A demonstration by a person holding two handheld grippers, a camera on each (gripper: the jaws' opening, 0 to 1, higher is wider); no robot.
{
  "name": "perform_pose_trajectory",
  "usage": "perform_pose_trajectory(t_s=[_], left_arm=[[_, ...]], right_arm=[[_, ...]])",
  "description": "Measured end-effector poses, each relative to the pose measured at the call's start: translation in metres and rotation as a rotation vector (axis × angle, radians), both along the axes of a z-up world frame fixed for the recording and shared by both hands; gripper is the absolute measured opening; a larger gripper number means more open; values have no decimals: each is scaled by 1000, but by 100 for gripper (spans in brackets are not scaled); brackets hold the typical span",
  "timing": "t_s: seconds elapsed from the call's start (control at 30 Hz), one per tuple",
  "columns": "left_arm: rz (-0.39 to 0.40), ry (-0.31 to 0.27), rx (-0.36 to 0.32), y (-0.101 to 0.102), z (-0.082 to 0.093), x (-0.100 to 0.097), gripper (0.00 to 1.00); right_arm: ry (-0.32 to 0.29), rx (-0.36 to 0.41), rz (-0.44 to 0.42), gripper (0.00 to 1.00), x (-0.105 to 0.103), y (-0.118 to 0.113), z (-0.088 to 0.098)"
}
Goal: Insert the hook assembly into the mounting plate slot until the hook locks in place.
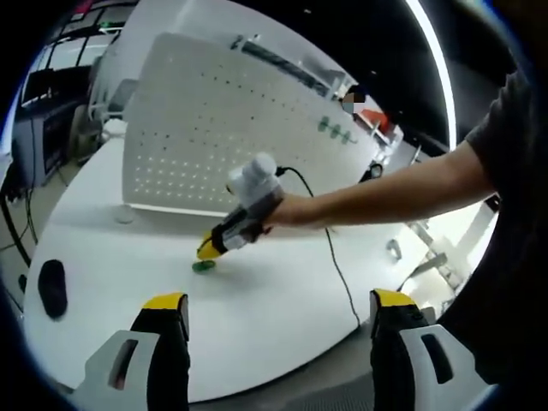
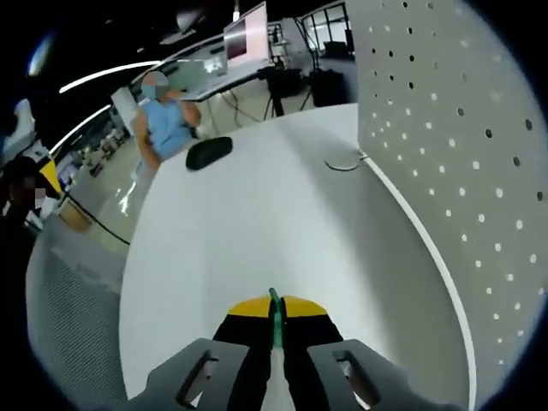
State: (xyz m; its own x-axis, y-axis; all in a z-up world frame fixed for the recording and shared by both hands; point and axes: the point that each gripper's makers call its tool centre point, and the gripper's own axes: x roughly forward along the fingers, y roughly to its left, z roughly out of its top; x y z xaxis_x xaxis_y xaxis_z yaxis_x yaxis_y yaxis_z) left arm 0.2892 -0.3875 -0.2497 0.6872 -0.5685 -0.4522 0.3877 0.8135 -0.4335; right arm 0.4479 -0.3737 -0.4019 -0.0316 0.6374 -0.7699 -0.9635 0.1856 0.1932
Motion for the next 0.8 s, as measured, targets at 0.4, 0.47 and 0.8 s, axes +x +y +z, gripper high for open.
perform_pose_trajectory(t_s=[0.4,0.47,0.8], left_arm=[[0,-23,26,7,8,8,88],[-1,-29,26,7,11,9,88],[-9,-38,10,0,19,7,87]], right_arm=[[-24,28,-153,0,1,-25,27],[-31,48,-178,0,2,-30,36],[-52,103,-263,0,-11,-60,75]])
